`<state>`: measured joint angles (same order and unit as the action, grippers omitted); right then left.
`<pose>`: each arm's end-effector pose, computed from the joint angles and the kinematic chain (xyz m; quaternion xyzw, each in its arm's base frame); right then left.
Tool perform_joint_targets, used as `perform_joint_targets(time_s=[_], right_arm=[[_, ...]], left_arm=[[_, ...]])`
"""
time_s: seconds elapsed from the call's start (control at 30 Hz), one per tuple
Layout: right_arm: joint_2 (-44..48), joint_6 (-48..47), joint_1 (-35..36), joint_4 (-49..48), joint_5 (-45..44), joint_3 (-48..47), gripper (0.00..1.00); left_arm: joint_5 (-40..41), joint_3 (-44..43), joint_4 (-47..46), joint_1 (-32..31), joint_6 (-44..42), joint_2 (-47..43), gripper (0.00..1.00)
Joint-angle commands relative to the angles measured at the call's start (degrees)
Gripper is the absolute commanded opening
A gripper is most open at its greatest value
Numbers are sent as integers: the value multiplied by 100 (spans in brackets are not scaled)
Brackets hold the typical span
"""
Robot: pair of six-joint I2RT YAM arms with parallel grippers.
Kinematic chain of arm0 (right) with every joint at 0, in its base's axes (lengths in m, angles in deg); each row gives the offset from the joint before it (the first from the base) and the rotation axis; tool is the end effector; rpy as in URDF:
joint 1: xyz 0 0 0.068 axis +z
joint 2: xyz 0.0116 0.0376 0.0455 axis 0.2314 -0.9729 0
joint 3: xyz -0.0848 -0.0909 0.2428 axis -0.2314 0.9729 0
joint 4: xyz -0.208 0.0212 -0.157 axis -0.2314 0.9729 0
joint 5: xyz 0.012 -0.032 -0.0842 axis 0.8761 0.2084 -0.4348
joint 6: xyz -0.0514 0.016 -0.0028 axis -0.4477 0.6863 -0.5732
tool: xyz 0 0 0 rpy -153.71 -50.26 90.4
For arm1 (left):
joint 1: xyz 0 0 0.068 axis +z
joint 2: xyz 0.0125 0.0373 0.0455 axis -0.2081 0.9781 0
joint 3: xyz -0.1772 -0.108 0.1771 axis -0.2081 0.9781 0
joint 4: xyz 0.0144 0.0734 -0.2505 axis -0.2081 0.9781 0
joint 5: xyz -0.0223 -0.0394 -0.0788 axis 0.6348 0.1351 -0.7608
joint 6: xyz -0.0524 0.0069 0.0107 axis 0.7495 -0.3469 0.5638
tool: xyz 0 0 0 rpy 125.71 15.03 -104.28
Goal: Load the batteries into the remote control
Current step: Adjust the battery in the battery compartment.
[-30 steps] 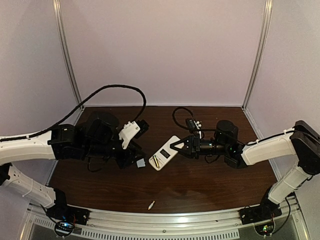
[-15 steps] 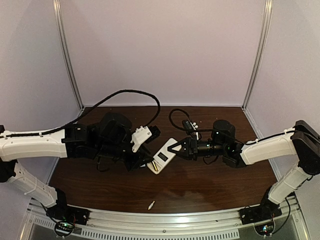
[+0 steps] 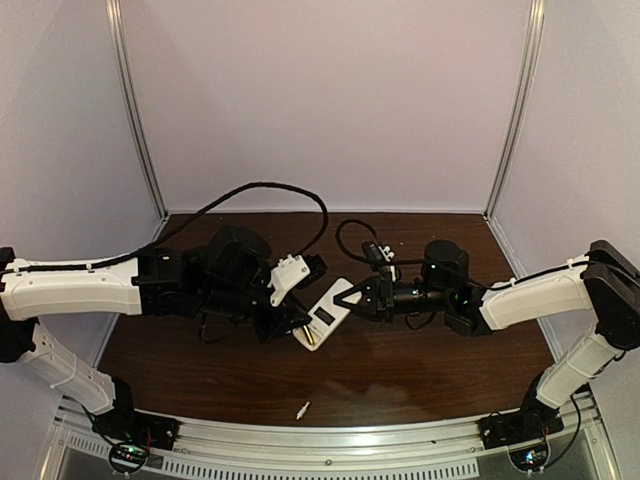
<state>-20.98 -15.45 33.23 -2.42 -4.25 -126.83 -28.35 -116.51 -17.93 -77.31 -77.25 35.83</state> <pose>0.1964 0.2450 0.2173 -0.1593 0.7210 0.6654 0.1100 0.1260 -0.2719 0.2883 0.4308 0.8011 -0.2398 0.3393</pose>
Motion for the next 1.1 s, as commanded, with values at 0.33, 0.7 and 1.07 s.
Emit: perform_joint_targets(time_s=[0.33, 0.7, 1.07], right_arm=[[19, -93, 33, -107, 56, -173, 0], [43, -40, -12, -170, -29, -125, 0], [62, -5, -42, -228, -41, -62, 0]], left_arm=[[233, -157, 258, 33, -8, 136, 17], [203, -23, 332, 26, 57, -77, 12], [105, 8, 367, 26, 53, -60, 10]])
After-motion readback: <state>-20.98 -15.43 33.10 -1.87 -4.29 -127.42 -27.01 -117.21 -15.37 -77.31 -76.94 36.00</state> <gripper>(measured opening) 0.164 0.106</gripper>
